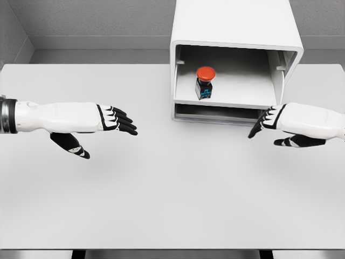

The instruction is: Slide open multi-storey tabletop storage cabinets and put open load switch and slide close multi-storey tabletop storage cabinets

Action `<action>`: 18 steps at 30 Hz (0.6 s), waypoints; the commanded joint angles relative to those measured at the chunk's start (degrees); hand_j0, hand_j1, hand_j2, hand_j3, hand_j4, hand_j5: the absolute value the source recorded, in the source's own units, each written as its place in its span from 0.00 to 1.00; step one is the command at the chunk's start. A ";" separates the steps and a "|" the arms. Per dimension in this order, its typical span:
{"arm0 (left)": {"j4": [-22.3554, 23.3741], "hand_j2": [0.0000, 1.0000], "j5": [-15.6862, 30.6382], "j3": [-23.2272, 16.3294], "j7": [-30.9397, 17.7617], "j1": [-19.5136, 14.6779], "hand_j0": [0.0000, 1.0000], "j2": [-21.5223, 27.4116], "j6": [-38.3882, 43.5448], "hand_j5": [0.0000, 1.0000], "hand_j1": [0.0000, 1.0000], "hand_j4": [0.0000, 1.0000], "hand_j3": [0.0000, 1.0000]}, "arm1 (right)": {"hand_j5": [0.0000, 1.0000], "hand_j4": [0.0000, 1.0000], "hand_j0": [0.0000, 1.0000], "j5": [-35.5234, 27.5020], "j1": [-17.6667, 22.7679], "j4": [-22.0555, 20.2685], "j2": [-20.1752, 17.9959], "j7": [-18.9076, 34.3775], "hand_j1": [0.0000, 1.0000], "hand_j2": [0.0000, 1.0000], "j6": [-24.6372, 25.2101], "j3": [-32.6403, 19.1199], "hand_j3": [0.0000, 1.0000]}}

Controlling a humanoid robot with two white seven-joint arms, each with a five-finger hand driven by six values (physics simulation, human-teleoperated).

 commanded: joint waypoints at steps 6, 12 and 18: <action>-0.27 1.00 0.40 -0.05 0.02 0.00 1.00 0.04 0.16 1.00 1.00 1.00 1.00 | 0.71 0.71 0.71 0.28 -2.29 1.49 1.63 -0.02 0.71 0.71 0.15 3.18 0.71; -0.10 1.00 0.40 -0.05 0.02 0.00 1.00 0.12 0.16 1.00 1.00 1.00 1.00 | 0.71 0.71 0.71 0.37 -4.40 4.48 2.95 -0.02 0.71 0.71 0.15 3.53 0.71; -0.10 1.00 0.40 0.04 0.02 0.00 1.00 0.12 0.16 1.00 1.00 1.00 1.00 | 0.71 0.71 0.71 0.37 -6.15 6.41 3.48 -0.02 0.71 0.71 0.15 4.76 0.71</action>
